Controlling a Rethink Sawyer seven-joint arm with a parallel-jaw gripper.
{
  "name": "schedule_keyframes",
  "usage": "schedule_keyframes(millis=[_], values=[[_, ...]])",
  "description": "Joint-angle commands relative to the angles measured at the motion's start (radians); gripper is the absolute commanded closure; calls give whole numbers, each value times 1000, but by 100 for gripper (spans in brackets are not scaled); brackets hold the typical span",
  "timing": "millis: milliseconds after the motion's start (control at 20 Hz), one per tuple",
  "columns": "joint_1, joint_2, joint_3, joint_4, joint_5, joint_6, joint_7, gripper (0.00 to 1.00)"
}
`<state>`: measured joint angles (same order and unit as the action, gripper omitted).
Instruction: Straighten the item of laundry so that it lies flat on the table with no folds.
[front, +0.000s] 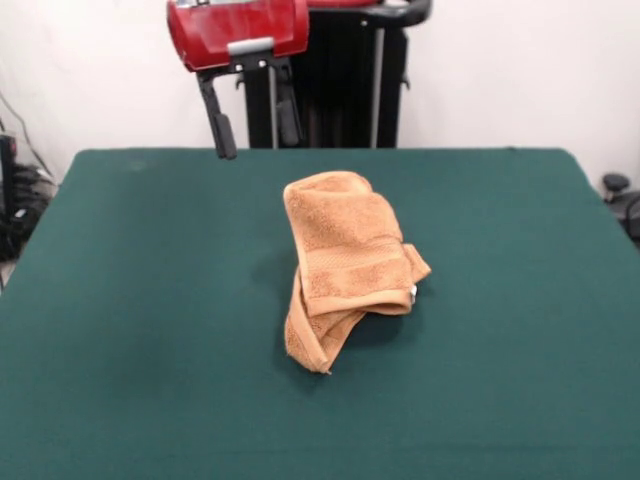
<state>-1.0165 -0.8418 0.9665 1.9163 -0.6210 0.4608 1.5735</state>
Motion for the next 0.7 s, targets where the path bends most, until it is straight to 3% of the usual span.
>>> schedule_keyframes(millis=[50, 400, 700], values=[[38, 37, 105, -37, -90, -3, -232, 0], [99, 50, 50, -79, -180, -14, -154, 0], [95, 94, 27, -108, -212, 29, -172, 0]])
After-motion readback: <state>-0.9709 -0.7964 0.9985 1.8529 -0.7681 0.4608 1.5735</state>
